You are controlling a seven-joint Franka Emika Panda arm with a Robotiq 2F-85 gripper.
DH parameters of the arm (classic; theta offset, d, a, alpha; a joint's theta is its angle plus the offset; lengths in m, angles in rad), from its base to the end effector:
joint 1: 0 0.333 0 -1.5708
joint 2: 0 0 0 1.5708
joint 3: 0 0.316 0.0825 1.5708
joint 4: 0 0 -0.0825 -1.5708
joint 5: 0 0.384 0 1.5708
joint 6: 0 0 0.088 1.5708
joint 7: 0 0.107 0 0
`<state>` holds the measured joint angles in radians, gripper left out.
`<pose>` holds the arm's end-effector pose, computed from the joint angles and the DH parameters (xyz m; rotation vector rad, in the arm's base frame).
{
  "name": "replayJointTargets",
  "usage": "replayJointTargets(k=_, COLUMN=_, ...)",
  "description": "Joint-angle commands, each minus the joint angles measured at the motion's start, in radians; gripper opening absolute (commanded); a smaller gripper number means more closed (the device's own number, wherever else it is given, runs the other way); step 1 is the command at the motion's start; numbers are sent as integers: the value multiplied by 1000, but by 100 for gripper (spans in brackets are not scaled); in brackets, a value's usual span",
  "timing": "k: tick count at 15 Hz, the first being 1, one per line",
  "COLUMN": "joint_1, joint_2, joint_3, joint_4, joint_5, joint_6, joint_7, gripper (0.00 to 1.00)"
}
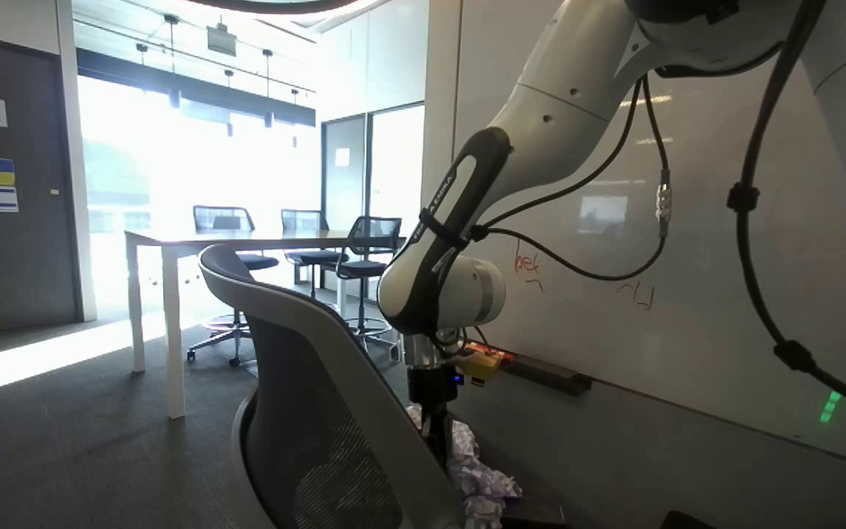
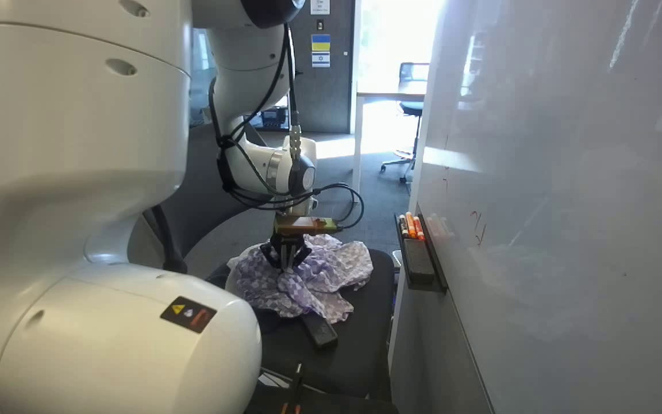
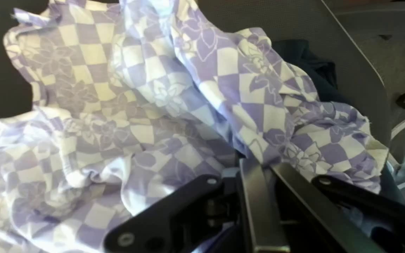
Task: Put the clothing over the backrest of the chair
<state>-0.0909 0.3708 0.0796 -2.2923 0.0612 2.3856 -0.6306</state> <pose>0.4970 -0.0030 0.1684 -2.8522 -0.8318 0.3623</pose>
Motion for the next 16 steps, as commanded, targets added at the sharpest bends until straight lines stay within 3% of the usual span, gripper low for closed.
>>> replayJointTargets(k=1, joint_1=54, joint_2=-196, joint_3=23, joint_4=-94, joint_5=-43, joint_6=21, joint_7=86, gripper=1)
replayJointTargets(k=4, joint_1=109, joint_2=-318, joint_3=32, joint_4=-112, joint_5=-93, joint_6=63, joint_7=192, gripper=1)
replayJointTargets(k=10, joint_1=181, joint_2=-494, joint_3=45, joint_4=-97, joint_5=-348, joint_6=102, joint_7=453, gripper=1)
replayJointTargets(k=16, joint_1=186, joint_2=-621, joint_3=151, joint_4=-97, joint_5=-636, joint_6=142, joint_7=830, gripper=1)
